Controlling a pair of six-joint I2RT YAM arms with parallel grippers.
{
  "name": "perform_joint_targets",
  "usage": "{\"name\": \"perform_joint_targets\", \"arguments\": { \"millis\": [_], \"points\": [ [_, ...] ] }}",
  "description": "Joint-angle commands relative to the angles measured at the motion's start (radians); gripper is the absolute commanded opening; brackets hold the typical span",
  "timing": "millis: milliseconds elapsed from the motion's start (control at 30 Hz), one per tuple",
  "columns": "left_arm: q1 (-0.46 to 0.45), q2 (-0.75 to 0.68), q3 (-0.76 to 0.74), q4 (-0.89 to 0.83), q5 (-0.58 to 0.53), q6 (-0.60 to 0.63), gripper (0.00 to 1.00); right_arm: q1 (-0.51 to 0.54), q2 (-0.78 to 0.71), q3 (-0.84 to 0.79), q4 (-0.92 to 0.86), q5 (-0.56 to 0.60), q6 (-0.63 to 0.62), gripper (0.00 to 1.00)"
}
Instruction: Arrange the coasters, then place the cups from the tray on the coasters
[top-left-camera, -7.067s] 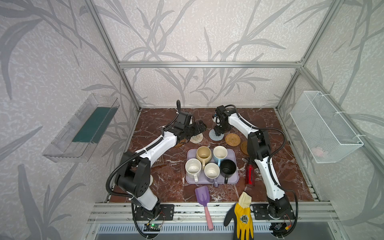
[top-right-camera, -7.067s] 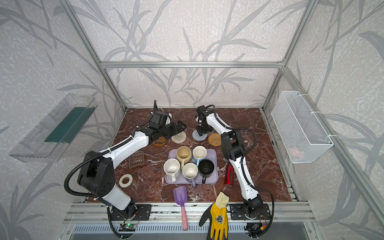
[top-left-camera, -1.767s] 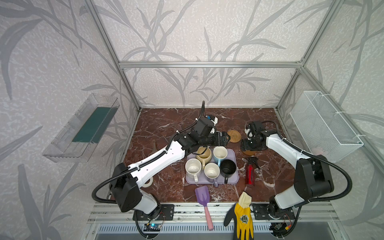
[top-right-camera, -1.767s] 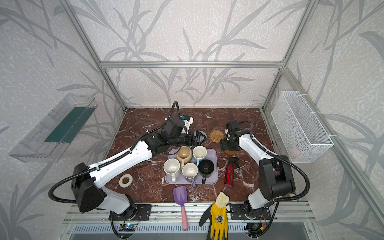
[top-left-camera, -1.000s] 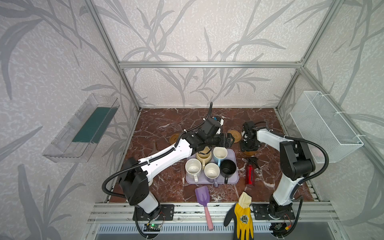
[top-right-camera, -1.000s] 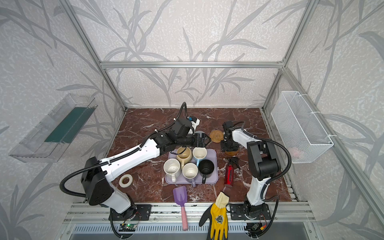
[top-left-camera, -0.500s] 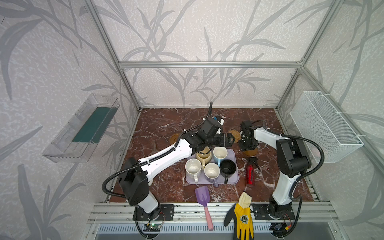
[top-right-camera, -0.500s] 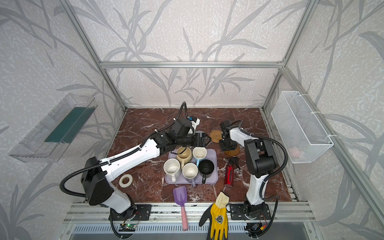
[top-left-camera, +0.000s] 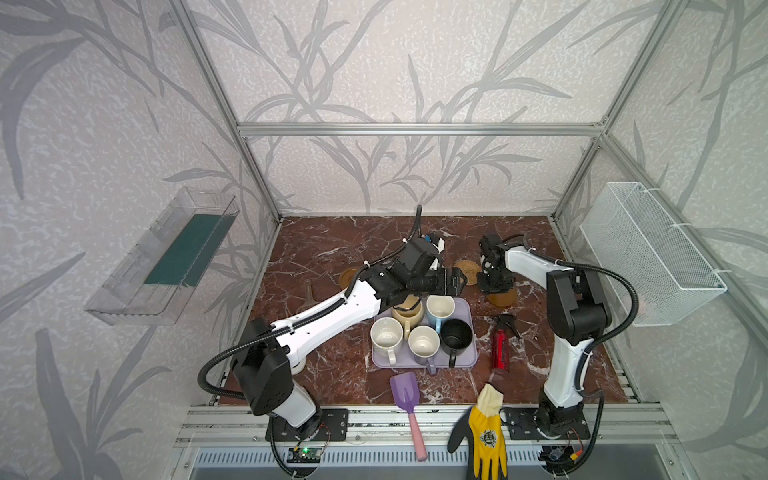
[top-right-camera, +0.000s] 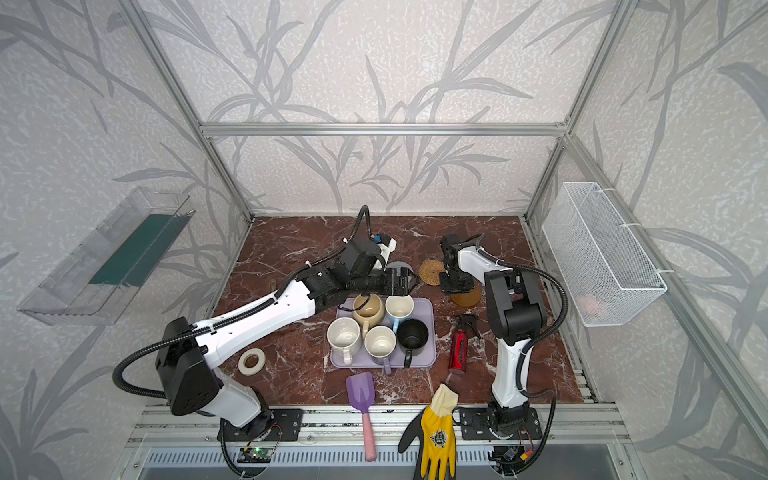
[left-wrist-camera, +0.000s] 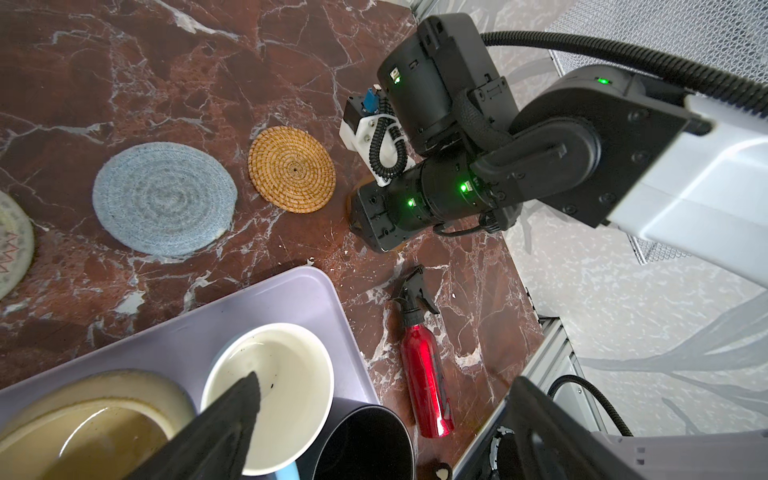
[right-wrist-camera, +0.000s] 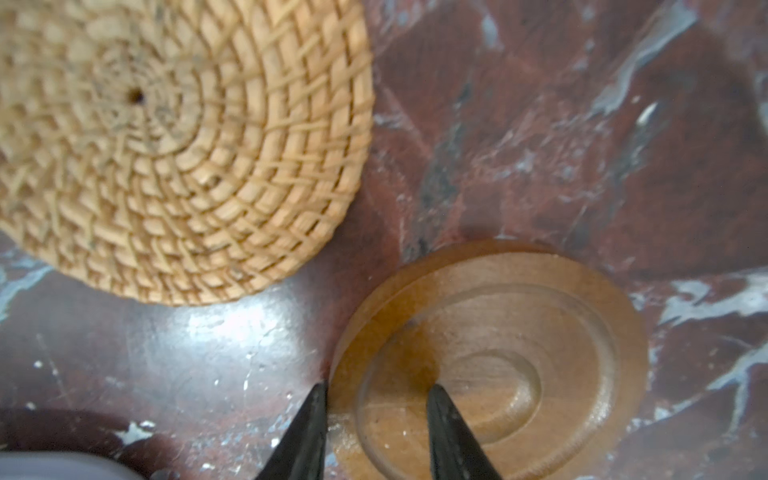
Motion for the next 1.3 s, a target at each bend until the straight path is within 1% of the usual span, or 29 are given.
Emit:
{"name": "perform_joint_targets", "arguments": {
  "millis": [0, 333, 500, 633, 800, 900, 1100, 1233, 1267],
  "points": [
    [-0.004, -0.044, -0.012, -0.006, -0.028, 0.016, 0.96, -0.022, 0.042, 0.030, -0.024, 0.001, -0.003, 0.38],
    [0.001, -0.050, -0.023, 0.000, -0.026, 0.017, 0.96, -0.066, 0.125, 0.163, -0.058, -0.016, -0.016, 0.39],
    [0.002, -0.056, -0.030, 0.000, -0.029, 0.018, 0.96, -0.075, 0.182, 0.253, -0.105, -0.026, -0.030, 0.39],
    [0.005, -0.059, -0.036, -0.001, -0.034, 0.019, 0.96, -0.076, 0.199, 0.289, -0.111, -0.030, -0.032, 0.39],
    [0.009, -0.063, -0.040, 0.001, -0.031, 0.019, 0.96, -0.075, 0.216, 0.330, -0.124, -0.072, -0.035, 0.39],
    [0.010, -0.064, -0.043, 0.003, -0.030, 0.019, 0.96, -0.070, 0.218, 0.344, -0.135, -0.063, -0.038, 0.40],
    [0.013, -0.078, -0.051, 0.004, -0.034, 0.021, 0.96, -0.070, 0.205, 0.334, -0.133, -0.047, -0.038, 0.44],
    [0.016, -0.085, -0.058, 0.005, -0.032, 0.019, 0.96, -0.070, 0.194, 0.332, -0.132, -0.049, -0.038, 0.54],
    [0.016, -0.087, -0.060, 0.006, -0.034, 0.018, 0.96, -0.070, 0.188, 0.332, -0.133, -0.047, -0.037, 0.54]
  ]
}}
